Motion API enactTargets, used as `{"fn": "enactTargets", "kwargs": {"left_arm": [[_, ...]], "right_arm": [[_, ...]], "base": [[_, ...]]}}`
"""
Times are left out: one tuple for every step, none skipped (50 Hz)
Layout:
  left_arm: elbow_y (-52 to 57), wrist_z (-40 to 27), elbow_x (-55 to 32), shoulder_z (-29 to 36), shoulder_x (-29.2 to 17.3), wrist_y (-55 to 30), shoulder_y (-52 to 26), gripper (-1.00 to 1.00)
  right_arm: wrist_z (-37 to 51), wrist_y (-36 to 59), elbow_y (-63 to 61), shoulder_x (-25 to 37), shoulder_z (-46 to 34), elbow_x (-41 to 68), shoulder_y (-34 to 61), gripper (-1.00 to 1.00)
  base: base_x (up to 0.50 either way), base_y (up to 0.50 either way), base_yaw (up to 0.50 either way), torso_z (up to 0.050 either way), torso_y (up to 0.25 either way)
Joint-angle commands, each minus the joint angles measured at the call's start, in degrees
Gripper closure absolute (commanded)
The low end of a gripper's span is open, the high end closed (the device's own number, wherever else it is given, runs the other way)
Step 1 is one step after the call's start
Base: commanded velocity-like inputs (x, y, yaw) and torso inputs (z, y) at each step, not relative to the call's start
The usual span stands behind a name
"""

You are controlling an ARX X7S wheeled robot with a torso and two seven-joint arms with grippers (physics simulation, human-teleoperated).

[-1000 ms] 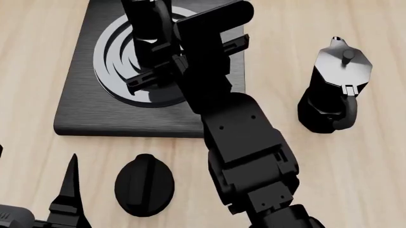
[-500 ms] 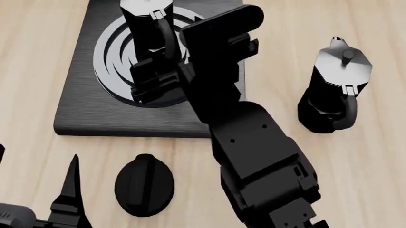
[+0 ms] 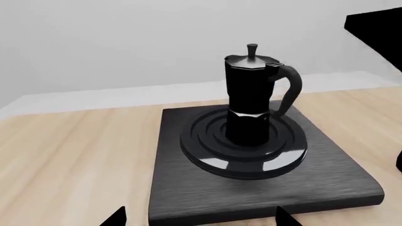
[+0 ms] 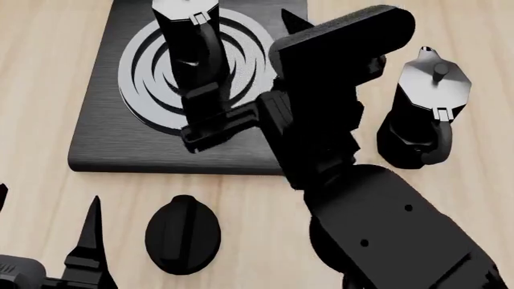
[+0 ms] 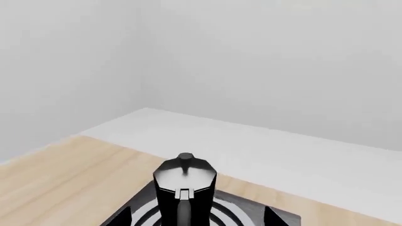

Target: Put the right moka pot on the stove.

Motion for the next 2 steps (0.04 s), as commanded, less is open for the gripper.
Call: {"fn": "enactTargets", "kwargs": {"left_arm": [[0.24,-0.18,-0.2,-0.05,-0.14,0.04,0.02,-1.0],[0.12,-0.15,-0.11,0.0,-0.13,0.17,0.09,-1.0]], "right_arm": [[7.49,4.39,-18.96,9.75,6.71,7.78,-7.08,-1.0],[8.01,4.36,-20.35,11.08,7.79,8.8,-8.28,-1.0]], "base": [[0.0,0.0,0.0,0.0,0.0],[0.0,0.0,0.0,0.0,0.0]]}}
